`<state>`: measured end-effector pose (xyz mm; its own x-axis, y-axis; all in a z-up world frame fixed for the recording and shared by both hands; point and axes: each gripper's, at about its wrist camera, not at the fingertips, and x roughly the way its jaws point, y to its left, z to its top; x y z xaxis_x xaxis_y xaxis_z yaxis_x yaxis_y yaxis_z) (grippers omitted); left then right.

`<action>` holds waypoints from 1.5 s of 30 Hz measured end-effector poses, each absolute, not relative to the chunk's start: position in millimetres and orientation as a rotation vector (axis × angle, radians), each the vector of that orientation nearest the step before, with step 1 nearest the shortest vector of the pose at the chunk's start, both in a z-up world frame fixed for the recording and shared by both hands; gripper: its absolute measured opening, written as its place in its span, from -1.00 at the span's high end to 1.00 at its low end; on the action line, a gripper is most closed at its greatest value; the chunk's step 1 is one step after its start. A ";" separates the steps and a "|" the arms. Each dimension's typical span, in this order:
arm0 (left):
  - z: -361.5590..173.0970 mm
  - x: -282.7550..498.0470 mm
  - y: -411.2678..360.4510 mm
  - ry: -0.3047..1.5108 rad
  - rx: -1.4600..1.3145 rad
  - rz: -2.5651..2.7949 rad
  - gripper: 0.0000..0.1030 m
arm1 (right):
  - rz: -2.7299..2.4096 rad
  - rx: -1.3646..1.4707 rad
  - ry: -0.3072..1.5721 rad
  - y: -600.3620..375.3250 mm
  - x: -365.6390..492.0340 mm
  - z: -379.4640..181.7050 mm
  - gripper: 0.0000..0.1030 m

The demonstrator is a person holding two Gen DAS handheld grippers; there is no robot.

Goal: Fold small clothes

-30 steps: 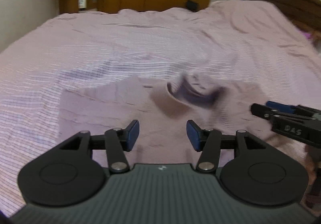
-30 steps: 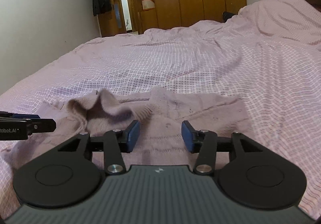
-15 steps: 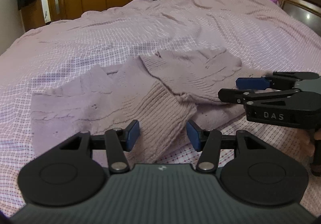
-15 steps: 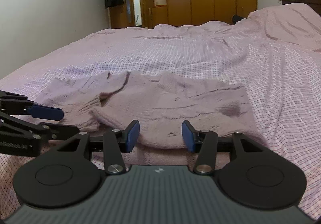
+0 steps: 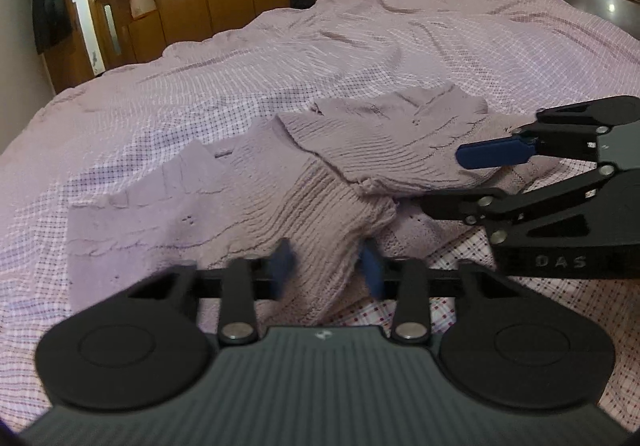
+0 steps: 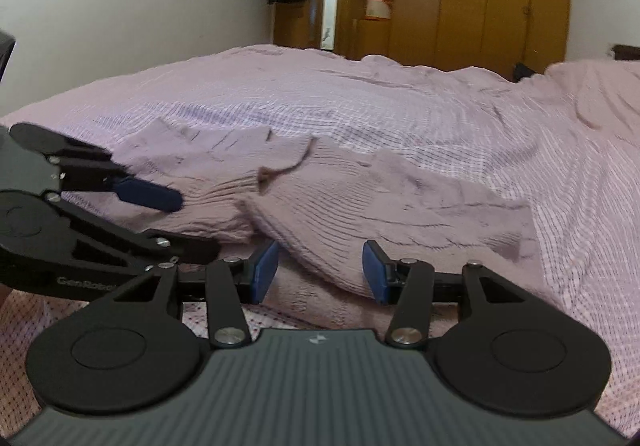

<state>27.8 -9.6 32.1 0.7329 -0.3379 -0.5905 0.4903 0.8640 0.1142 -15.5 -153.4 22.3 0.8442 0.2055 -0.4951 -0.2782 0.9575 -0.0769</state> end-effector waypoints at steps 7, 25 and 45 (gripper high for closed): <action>44.8 34.7 3.2 0.592 0.213 -0.433 0.74 | 0.274 -0.173 0.538 -145.8 3.5 13.3 -0.04; 89.7 125.6 91.5 0.509 0.219 -0.067 0.76 | 0.000 -0.162 0.434 -226.7 62.3 70.8 0.87; 45.1 169.5 134.6 0.636 0.069 0.033 0.00 | -0.142 -0.089 0.581 -281.9 143.6 26.1 0.64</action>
<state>169.5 134.6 45.1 0.8040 0.0519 -0.5924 -0.0092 0.9972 0.0748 143.6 -281.9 26.1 0.8267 -0.1585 -0.5399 0.1084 0.9864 -0.1236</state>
